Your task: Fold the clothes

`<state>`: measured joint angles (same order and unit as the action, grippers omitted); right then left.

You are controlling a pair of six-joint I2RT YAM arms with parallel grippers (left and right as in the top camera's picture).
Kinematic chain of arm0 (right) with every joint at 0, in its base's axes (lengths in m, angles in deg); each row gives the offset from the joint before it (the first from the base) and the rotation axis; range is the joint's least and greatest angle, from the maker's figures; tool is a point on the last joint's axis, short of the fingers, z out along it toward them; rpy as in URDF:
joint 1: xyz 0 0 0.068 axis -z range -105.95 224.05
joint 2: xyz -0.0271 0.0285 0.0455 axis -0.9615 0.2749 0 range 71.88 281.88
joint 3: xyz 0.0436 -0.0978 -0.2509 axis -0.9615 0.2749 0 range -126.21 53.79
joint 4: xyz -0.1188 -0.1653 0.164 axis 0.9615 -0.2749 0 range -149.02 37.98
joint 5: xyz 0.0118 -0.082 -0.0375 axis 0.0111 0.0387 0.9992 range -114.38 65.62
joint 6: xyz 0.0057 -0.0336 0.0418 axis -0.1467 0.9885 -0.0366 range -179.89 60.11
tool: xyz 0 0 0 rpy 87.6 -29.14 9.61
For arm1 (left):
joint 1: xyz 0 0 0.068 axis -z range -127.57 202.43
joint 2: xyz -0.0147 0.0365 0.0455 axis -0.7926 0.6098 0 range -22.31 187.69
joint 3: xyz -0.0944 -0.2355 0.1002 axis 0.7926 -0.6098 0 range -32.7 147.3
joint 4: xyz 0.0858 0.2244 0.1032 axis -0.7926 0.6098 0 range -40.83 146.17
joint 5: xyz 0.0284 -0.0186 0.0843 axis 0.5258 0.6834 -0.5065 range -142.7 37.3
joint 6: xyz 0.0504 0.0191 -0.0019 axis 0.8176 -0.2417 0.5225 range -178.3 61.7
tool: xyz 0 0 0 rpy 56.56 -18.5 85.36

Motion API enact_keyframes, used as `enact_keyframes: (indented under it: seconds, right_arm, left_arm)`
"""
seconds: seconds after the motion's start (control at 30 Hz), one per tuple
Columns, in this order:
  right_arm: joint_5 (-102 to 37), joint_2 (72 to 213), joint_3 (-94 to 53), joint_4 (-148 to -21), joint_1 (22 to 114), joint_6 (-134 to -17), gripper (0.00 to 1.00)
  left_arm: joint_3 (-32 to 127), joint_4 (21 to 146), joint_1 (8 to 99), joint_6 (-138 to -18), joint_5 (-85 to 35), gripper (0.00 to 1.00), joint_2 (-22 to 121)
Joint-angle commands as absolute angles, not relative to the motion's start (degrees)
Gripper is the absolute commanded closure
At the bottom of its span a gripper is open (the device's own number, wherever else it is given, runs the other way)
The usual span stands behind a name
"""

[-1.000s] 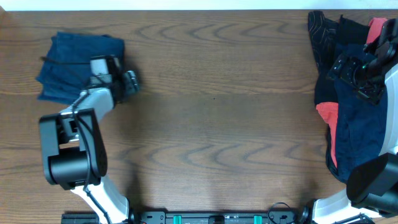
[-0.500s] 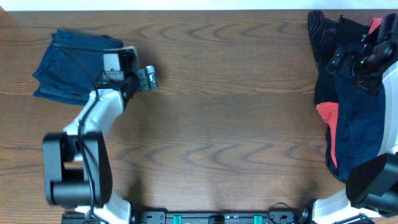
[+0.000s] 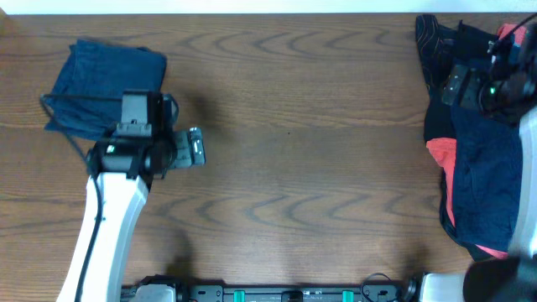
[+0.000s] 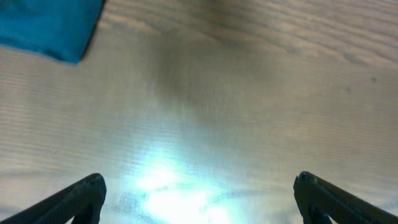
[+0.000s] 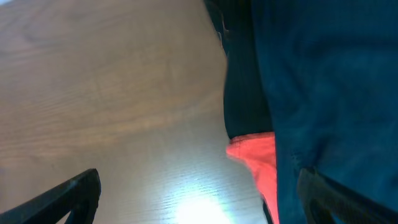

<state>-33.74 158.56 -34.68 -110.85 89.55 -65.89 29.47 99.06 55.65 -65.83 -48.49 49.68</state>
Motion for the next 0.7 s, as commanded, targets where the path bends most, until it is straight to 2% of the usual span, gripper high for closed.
enact_keyframes:
  seconds: [0.0, 0.23, 0.4, 0.67]
  right_arm:
    - [-34.3, 145.3, -25.7, -106.3, 89.0, -65.2, 0.01]
    - [-31.9, 115.7, -3.4, -98.7, 89.0, -65.2, 0.01]
    - [-31.9, 101.4, 3.3, -99.2, 89.0, -65.2, 0.01]
    - [-31.9, 93.5, 3.9, -112.0, 89.0, -65.2, 0.01]
  left_arm:
    - [28.9, 100.3, 55.6, -68.1, -49.4, 0.02, 42.8]
    - [20.9, 93.6, 55.8, -75.0, -52.3, 0.02, 25.7]
    - [18.3, 88.7, 55.8, -74.9, -52.0, 0.02, 20.4]
    - [18.3, 89.0, 55.8, -74.9, -52.0, 0.02, 20.0]
